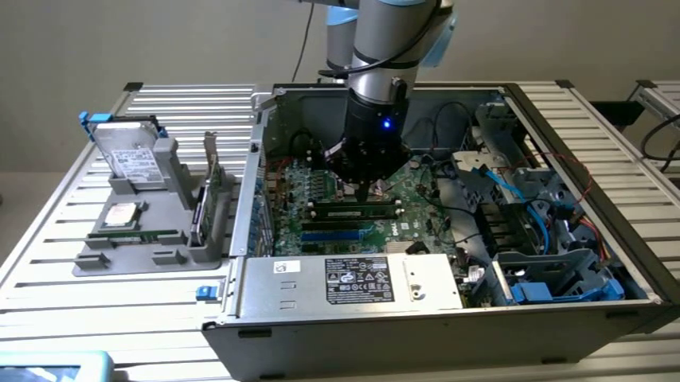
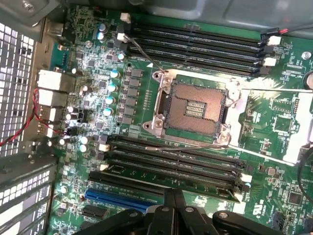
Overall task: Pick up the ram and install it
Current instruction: 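Press down the ram until it locks into place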
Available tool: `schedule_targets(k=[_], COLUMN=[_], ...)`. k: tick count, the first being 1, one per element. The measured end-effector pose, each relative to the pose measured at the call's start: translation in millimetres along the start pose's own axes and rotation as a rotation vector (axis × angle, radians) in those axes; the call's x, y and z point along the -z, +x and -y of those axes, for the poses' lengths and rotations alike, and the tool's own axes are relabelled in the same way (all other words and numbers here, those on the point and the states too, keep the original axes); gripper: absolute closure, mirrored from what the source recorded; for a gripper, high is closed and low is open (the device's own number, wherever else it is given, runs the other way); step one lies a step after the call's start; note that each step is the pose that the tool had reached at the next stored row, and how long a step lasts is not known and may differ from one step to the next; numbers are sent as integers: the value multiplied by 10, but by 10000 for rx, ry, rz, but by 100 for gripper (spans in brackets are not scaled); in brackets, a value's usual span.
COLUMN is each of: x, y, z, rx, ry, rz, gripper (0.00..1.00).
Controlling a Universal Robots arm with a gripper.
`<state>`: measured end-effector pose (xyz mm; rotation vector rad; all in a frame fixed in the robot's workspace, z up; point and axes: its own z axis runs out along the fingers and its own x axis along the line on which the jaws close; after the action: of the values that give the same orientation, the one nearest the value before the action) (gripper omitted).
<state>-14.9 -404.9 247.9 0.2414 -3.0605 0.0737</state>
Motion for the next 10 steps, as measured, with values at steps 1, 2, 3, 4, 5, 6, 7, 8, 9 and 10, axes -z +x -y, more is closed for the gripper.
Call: schedule_targets(k=[1, 2, 3, 4, 5, 6, 7, 8, 9, 10], x=[0, 0, 0, 0, 0, 0, 0, 1, 0, 0], y=[0, 0, 0, 0, 0, 0, 0, 0, 0, 0], z=[0, 0, 0, 0, 1, 0, 0, 1, 1, 0], rx=[-99, -193, -266, -329, -392, -454, -527, -607, -696, -794], ry=[3, 12, 45, 96, 150, 202, 240, 262, 267, 268], rz=[9, 32, 83, 151, 221, 289, 349, 397, 438, 470], gripper=[89, 89, 89, 89, 89, 89, 89, 89, 89, 89])
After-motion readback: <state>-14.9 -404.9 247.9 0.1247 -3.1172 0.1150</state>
